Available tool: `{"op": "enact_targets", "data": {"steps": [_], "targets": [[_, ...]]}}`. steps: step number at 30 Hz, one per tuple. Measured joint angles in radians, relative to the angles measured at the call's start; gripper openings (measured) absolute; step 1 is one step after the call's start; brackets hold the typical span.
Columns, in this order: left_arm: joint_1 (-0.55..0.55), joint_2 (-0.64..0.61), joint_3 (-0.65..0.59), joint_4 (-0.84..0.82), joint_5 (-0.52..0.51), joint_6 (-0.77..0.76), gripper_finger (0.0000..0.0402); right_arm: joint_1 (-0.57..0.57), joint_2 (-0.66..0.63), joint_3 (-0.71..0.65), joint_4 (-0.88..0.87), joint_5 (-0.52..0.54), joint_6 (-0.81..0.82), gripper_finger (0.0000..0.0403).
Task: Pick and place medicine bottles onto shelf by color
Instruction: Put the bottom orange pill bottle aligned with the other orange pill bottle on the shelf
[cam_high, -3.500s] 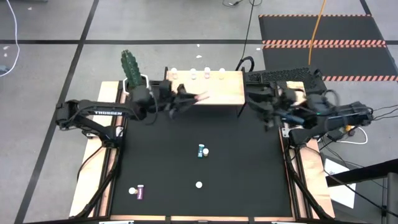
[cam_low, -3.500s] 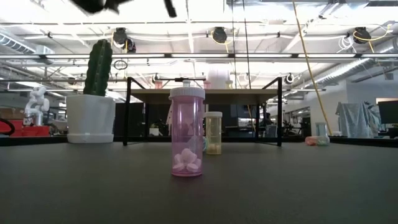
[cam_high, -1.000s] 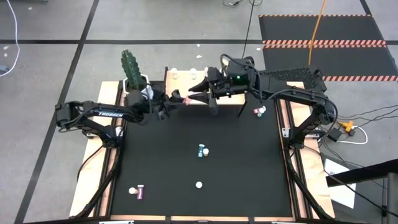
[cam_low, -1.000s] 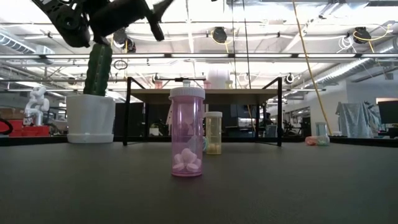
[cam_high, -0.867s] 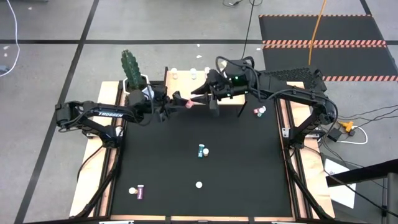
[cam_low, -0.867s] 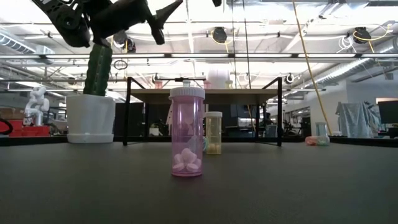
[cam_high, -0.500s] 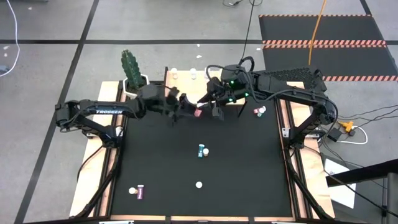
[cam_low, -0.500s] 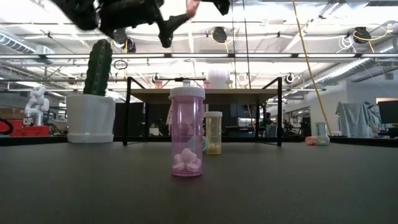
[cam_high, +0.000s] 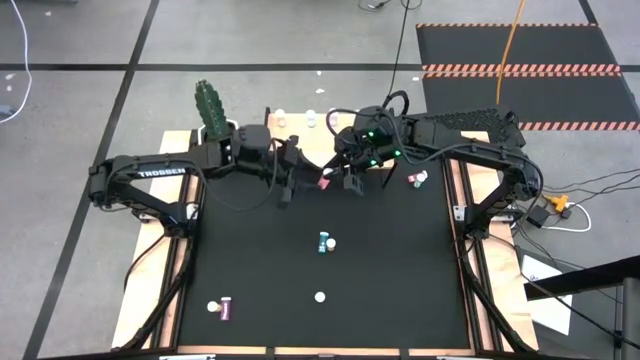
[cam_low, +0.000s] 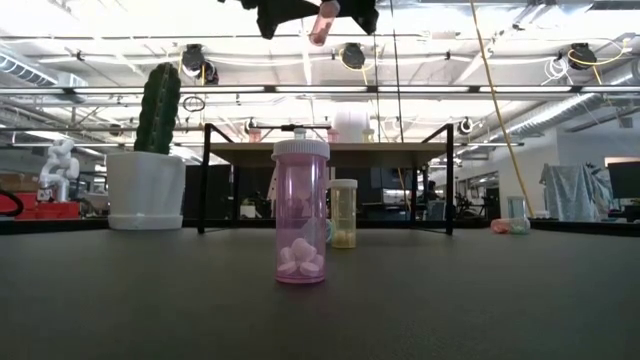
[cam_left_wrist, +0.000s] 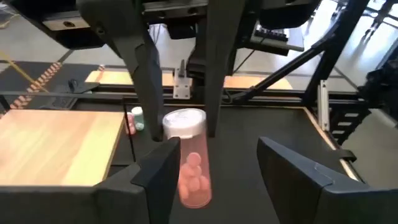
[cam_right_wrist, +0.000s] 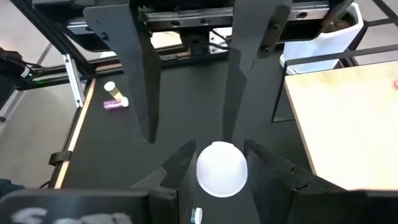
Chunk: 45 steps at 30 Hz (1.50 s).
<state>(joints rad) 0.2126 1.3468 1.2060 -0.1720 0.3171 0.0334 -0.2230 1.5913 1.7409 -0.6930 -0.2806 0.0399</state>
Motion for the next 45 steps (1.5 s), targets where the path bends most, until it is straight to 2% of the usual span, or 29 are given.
{"op": "enact_targets", "data": {"steps": [4,11,18,21,27,30,33,37,41,45], "targets": [[-0.013,0.011,0.0,-0.022,-0.053,-0.002,0.0212,0.0,0.0,0.0,0.009,-0.005,-0.008,0.0116],[-0.043,0.078,0.001,0.028,-0.06,-0.066,0.0211,0.01,0.0,0.0,0.006,-0.022,-0.032,0.0116],[-0.048,0.091,0.0,0.094,-0.059,-0.114,0.021,0.015,0.0,0.0,-0.011,-0.038,-0.034,0.0116],[-0.049,0.091,0.0,0.097,-0.068,-0.117,0.0191,0.017,0.0,0.0,-0.013,-0.039,-0.034,0.0116],[-0.048,0.091,0.0,0.096,-0.083,-0.117,0.0109,0.021,0.0,0.0,-0.013,-0.038,-0.045,0.0116],[-0.048,0.091,0.0,0.096,-0.084,-0.119,0.0083,0.022,0.0,0.0,-0.015,-0.039,-0.045,0.0116],[-0.048,0.091,0.0,0.096,-0.084,-0.121,0.008,0.022,0.0,0.0,-0.015,-0.041,-0.053,0.0116],[-0.048,0.091,0.0,0.108,-0.086,-0.126,0.0105,0.021,-0.011,0.0,-0.01,-0.038,-0.06,0.0127],[-0.047,0.09,0.0,0.162,-0.088,-0.15,0.0118,0.007,-0.059,-0.001,0.024,0.022,-0.053,0.016],[-0.038,0.082,0.0,0.225,-0.103,-0.174,0.0112,-0.002,-0.151,-0.008,0.048,0.162,-0.024,0.0195]]}}
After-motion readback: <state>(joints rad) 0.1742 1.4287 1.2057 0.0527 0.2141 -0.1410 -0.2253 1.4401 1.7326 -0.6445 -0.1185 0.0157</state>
